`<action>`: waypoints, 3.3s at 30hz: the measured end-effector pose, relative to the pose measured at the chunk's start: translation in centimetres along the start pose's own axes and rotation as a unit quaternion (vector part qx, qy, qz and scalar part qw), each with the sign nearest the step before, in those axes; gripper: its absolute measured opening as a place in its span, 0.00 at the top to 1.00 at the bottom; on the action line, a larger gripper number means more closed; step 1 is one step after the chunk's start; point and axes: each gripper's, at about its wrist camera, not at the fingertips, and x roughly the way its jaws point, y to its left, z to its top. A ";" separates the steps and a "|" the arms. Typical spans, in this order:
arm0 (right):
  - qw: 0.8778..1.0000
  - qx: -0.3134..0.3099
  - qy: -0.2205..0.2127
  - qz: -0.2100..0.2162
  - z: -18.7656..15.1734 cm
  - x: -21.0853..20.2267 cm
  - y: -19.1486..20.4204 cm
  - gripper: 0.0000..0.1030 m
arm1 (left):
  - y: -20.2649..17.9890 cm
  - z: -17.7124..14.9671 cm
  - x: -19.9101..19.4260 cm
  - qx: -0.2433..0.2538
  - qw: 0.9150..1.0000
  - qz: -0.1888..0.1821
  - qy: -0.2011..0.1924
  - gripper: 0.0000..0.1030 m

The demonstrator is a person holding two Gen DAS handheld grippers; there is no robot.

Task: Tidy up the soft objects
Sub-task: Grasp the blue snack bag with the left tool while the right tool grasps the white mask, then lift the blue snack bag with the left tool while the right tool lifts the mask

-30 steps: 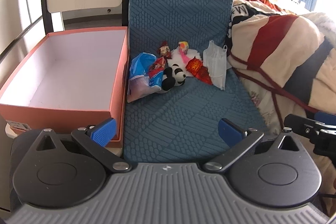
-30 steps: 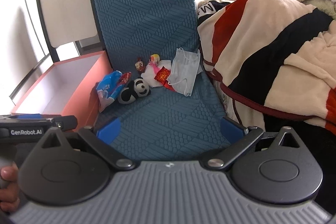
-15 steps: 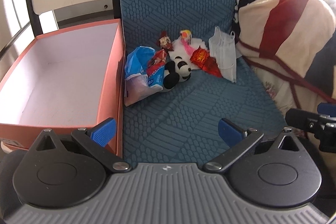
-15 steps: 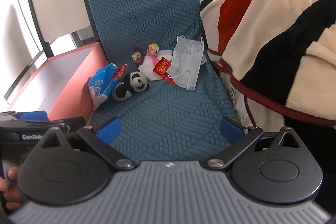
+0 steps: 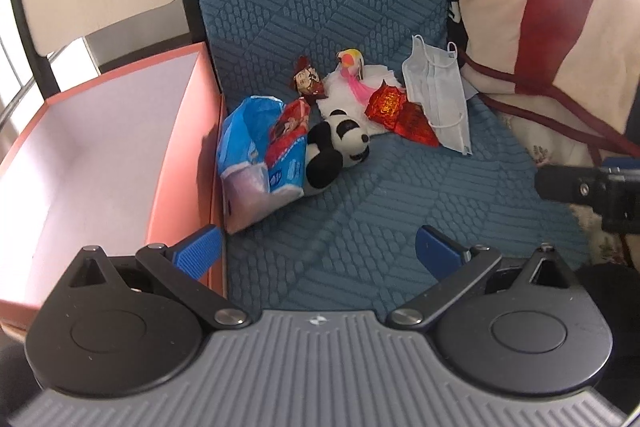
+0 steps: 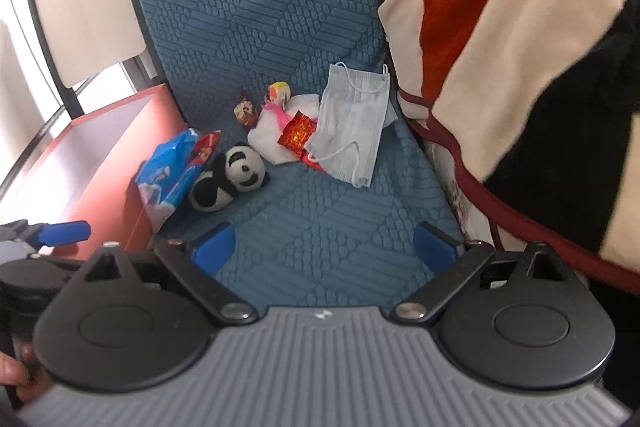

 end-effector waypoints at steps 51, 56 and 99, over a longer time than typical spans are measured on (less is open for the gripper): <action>0.995 -0.076 0.016 -0.058 3.7 15.1 2.3 0.94 | -0.2 0.7 9.8 0.041 0.981 0.170 -0.089 0.79; 0.996 -0.073 0.010 -0.054 3.7 13.2 2.2 0.94 | 0.0 0.6 8.1 0.013 0.984 0.147 -0.096 0.83; 0.998 -0.044 0.048 0.009 -4.7 -0.2 2.0 0.91 | 3.2 -5.7 -2.5 -0.199 0.976 -0.082 0.017 0.87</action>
